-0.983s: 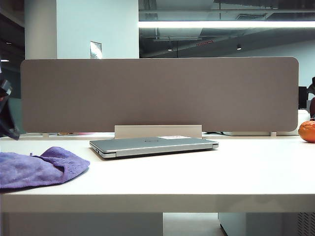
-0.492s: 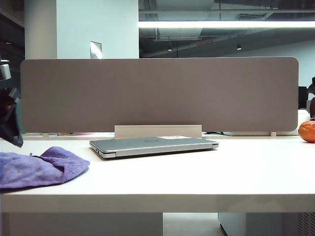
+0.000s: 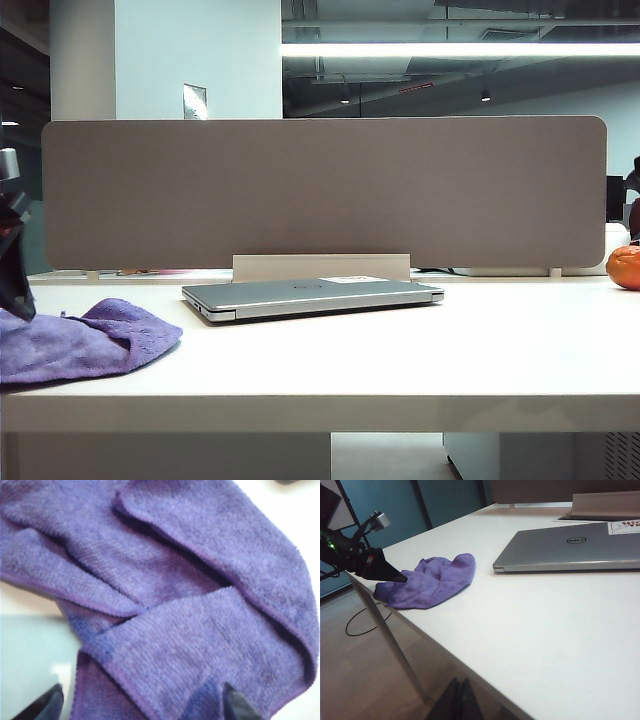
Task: Pick up the purple rag and put it over the laptop.
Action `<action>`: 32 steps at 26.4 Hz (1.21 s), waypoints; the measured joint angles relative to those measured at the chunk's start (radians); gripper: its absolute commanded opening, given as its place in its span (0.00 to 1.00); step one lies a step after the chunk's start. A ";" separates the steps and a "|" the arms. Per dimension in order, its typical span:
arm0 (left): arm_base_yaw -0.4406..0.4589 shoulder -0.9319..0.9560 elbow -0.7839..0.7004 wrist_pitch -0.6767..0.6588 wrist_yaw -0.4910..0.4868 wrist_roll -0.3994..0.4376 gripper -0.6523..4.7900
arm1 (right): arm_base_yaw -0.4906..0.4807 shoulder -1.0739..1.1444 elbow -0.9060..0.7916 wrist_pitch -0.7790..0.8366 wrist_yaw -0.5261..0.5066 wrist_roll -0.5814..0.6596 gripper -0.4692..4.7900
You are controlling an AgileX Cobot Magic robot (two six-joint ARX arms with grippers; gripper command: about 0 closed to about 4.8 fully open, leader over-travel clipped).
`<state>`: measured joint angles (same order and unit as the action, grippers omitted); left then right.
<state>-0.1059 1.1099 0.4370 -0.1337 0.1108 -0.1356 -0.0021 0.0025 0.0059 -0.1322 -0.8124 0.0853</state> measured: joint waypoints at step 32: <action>0.000 0.000 -0.010 0.343 0.175 -0.172 0.11 | 0.000 0.000 0.000 0.000 0.000 0.000 0.13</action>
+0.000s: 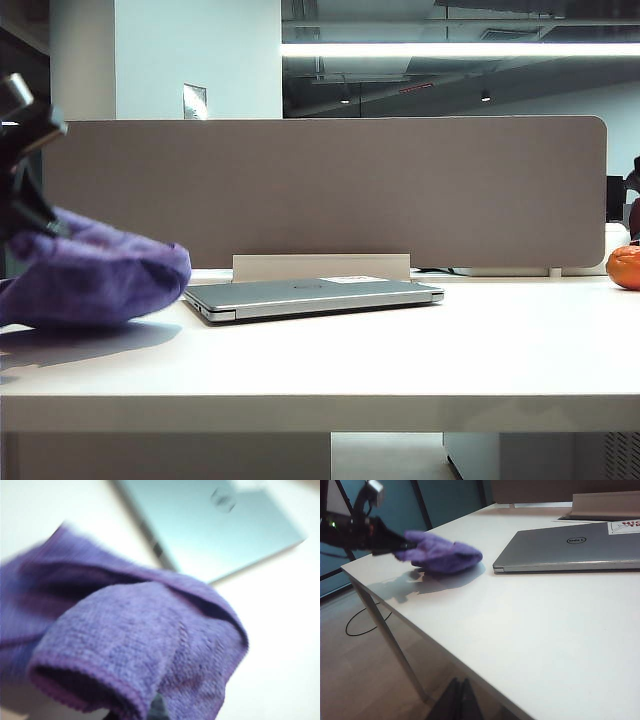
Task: Pick up the purple rag and put it over the laptop.
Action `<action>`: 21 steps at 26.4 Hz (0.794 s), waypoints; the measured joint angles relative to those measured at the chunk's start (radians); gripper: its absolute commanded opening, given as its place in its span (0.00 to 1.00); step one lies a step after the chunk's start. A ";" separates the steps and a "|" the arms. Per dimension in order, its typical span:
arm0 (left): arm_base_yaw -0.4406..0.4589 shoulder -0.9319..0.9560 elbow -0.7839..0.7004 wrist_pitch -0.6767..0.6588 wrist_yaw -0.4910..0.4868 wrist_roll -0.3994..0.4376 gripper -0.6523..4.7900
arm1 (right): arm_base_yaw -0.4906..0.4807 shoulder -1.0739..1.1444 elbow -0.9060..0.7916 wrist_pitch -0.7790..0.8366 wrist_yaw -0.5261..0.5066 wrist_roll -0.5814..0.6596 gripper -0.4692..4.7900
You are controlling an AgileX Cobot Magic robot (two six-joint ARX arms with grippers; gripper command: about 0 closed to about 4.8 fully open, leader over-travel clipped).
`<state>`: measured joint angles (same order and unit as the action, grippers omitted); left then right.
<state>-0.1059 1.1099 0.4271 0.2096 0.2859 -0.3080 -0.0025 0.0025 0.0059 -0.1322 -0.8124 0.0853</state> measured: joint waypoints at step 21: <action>-0.172 0.356 0.530 0.125 -0.021 0.019 0.11 | 0.000 0.000 0.000 0.000 0.000 0.000 0.13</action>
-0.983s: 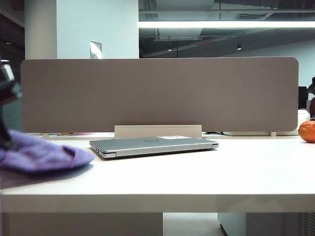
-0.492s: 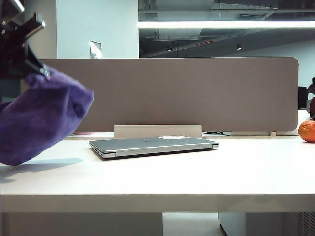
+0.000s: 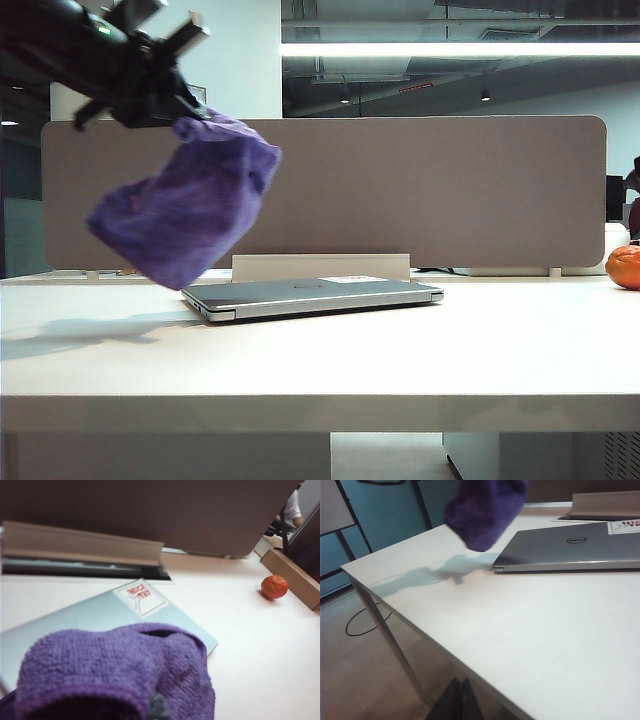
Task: Pick up the purple rag and put it over the laptop.
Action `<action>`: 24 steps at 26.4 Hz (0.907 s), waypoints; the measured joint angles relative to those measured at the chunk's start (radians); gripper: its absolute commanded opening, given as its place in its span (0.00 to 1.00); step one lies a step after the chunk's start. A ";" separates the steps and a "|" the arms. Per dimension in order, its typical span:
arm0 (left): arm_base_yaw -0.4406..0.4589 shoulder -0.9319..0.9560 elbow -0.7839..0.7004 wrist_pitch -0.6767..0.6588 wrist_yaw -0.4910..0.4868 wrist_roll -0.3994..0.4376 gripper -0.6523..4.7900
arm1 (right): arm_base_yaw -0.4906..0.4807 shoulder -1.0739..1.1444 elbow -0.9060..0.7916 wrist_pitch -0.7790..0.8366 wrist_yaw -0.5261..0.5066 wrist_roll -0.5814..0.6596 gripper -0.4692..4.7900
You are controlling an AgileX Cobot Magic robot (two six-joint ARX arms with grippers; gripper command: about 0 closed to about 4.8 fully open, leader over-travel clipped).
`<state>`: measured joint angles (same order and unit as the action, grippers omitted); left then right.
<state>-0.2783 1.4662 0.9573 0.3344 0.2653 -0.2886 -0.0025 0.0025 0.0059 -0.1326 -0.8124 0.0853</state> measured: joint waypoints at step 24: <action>-0.072 0.626 0.737 -0.156 -0.003 0.000 0.11 | 0.000 0.000 0.000 0.000 0.000 0.000 0.13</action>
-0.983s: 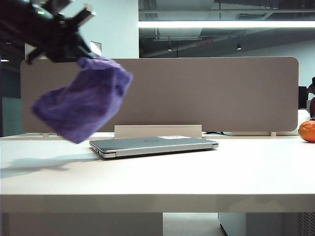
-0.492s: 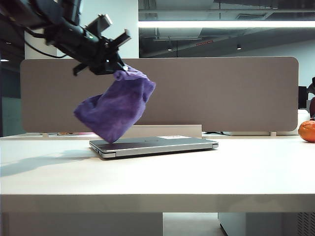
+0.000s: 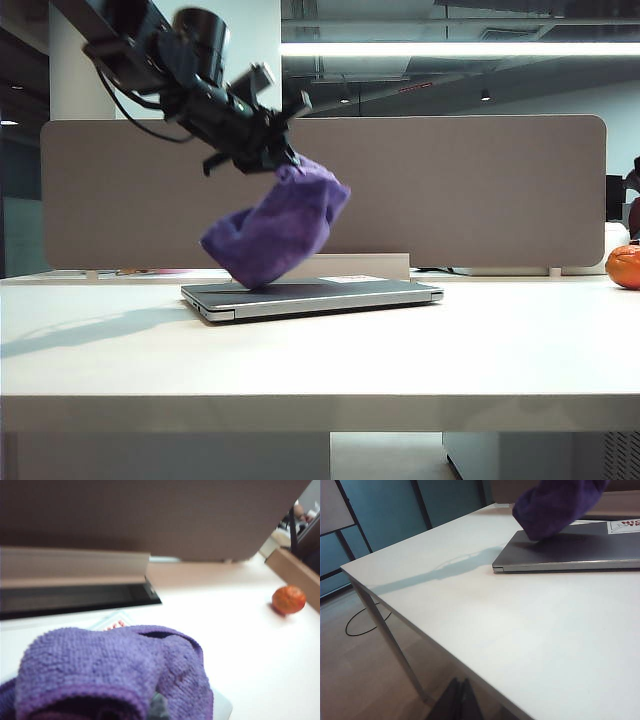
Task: Pick up the purple rag and put it over the laptop.
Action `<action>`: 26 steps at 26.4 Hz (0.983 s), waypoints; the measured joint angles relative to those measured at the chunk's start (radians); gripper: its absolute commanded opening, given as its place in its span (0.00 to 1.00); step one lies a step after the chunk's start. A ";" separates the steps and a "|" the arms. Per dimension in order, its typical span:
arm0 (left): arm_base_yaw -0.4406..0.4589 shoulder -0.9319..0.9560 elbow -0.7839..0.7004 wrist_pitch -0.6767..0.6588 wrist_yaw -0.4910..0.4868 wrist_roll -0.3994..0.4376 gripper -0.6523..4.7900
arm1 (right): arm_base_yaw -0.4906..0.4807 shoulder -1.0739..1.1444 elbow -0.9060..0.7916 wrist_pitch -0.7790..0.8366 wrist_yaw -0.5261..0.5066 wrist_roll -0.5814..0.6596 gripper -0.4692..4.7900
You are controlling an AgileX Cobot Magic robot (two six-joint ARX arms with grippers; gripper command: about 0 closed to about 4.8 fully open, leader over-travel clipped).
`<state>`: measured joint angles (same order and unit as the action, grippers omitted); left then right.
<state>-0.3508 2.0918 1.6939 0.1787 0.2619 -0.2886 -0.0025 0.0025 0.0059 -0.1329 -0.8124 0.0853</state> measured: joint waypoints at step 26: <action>0.000 0.040 0.031 -0.436 0.090 0.000 0.76 | 0.000 0.000 0.000 0.000 -0.001 0.000 0.13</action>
<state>-0.3511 2.1323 1.7252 -0.2573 0.3515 -0.2886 -0.0025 0.0025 0.0059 -0.1333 -0.8131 0.0853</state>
